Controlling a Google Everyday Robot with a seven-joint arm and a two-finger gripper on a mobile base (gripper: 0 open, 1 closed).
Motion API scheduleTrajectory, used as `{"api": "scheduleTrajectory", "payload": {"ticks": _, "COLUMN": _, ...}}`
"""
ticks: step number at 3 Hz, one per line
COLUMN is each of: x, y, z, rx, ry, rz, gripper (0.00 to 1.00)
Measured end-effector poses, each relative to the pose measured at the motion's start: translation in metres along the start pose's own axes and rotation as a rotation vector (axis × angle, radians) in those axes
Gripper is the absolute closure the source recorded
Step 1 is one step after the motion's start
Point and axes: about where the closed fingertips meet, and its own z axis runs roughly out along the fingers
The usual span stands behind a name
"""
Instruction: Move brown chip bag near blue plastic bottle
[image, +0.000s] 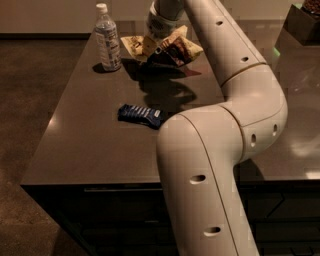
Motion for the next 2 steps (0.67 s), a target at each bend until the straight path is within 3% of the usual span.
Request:
{"api": "scheduleTrajectory", "payload": {"ticks": 1, "x": -0.0176, "y": 0.0115, "z": 0.0067, "rx": 0.008, "ry": 0.023, "rz": -0.061, "gripper": 0.82}}
{"api": "scheduleTrajectory", "payload": {"ticks": 2, "x": -0.0179, "y": 0.0109, "z": 0.0113, "rx": 0.007, "ry": 0.021, "rz": -0.059, "gripper": 0.6}}
